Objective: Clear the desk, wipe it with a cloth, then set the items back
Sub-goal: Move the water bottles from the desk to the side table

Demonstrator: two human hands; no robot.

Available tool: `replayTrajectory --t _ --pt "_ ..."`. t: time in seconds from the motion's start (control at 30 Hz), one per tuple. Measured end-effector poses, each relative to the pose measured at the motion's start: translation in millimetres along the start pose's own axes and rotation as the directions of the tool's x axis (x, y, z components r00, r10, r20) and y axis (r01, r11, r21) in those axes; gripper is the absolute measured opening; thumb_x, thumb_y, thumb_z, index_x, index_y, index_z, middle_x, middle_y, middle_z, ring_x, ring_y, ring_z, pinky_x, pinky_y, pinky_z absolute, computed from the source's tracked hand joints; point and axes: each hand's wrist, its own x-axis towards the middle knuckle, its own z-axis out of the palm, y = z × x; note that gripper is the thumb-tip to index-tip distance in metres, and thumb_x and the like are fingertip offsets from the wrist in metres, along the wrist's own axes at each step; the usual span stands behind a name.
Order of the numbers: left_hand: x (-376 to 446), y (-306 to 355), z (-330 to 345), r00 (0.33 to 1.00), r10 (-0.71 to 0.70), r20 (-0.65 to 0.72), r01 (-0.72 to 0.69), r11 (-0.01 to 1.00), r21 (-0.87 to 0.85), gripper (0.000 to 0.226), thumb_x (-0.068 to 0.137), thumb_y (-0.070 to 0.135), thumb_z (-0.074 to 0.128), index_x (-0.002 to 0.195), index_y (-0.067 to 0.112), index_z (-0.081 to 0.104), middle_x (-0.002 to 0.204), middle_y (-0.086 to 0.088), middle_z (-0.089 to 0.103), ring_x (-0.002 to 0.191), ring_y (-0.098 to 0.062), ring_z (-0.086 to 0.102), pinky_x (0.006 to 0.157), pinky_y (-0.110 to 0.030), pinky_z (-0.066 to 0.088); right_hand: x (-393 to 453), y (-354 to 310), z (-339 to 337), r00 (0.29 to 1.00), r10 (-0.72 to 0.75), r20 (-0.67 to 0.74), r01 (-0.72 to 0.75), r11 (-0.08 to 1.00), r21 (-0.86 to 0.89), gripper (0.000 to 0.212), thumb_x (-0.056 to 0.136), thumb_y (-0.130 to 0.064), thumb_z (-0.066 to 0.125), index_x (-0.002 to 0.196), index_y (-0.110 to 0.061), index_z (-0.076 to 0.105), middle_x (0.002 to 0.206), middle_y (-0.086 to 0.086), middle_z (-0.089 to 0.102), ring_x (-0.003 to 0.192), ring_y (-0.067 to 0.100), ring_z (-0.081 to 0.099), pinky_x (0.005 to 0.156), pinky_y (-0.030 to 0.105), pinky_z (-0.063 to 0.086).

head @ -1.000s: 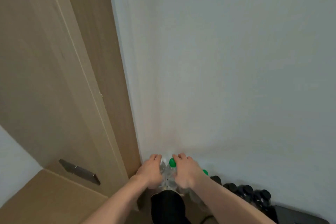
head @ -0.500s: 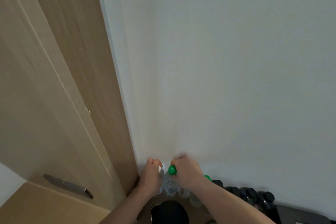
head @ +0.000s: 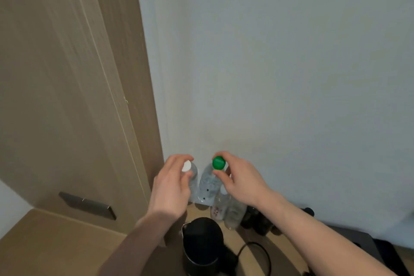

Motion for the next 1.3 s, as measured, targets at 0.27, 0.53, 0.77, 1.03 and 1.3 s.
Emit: replayTrajectory --t 0.27,0.53,0.77,1.03,1.3 --pt "-20.6 74.5 -68.2 0.982 0.183 -0.041 -0.185 0.981 -0.065 0.033 0.099 0.012 0.063 0.125 0.033 0.064 0.114 0.020 0.058 0.085 -0.002 0.058 0.074 -0.022 0.043 -72.0 -34.1 -79.1 0.969 -0.003 -0.246 0.023 0.997 0.078 0.036 0.101 -0.032 0.058 0.135 -0.038 0.050 0.106 -0.014 0.065 0.075 0.010 0.063 0.075 0.031 0.052" --pt "-67.4 109.4 -54.7 0.949 0.280 0.148 -0.262 0.956 -0.130 0.033 0.097 0.015 0.065 0.121 0.038 0.064 0.106 0.026 0.060 0.085 -0.008 0.059 0.072 -0.013 0.041 -167.8 -34.3 -97.8 0.926 0.165 -0.339 -0.135 0.985 0.111 0.035 0.092 -0.036 0.068 0.126 -0.040 0.062 0.087 -0.012 0.066 0.070 0.013 0.060 0.065 0.033 0.052" --pt "-130.9 148.9 -25.6 0.870 0.374 0.321 -0.321 0.924 -0.209 0.031 0.100 0.020 0.063 0.116 0.046 0.057 0.110 0.026 0.058 0.090 -0.007 0.061 0.076 -0.015 0.044 -277.7 -29.9 -107.5 0.890 0.275 -0.362 -0.241 0.961 0.138 0.035 0.091 -0.034 0.073 0.123 -0.044 0.064 0.074 -0.014 0.060 0.067 0.015 0.057 0.056 0.019 0.041" --pt "-233.1 228.3 17.8 0.790 0.457 0.409 -0.386 0.889 -0.247 0.032 0.098 0.022 0.065 0.120 0.044 0.058 0.109 0.026 0.057 0.087 -0.008 0.061 0.070 -0.018 0.043 -446.7 -12.3 -132.7 0.867 0.380 -0.322 -0.363 0.925 0.113 0.040 0.091 -0.049 0.070 0.130 -0.047 0.062 0.090 -0.024 0.065 0.083 0.009 0.065 0.065 0.024 0.053" --pt "-374.8 316.4 76.0 0.756 0.456 0.470 -0.352 0.888 -0.296 0.034 0.097 0.026 0.066 0.122 0.047 0.057 0.105 0.027 0.059 0.090 -0.003 0.061 0.067 -0.024 0.052 -646.0 0.6 -156.5 0.790 0.493 -0.365 -0.483 0.866 0.126 0.041 0.090 -0.057 0.065 0.130 -0.050 0.060 0.090 -0.029 0.063 0.086 0.005 0.064 0.060 0.020 0.051"
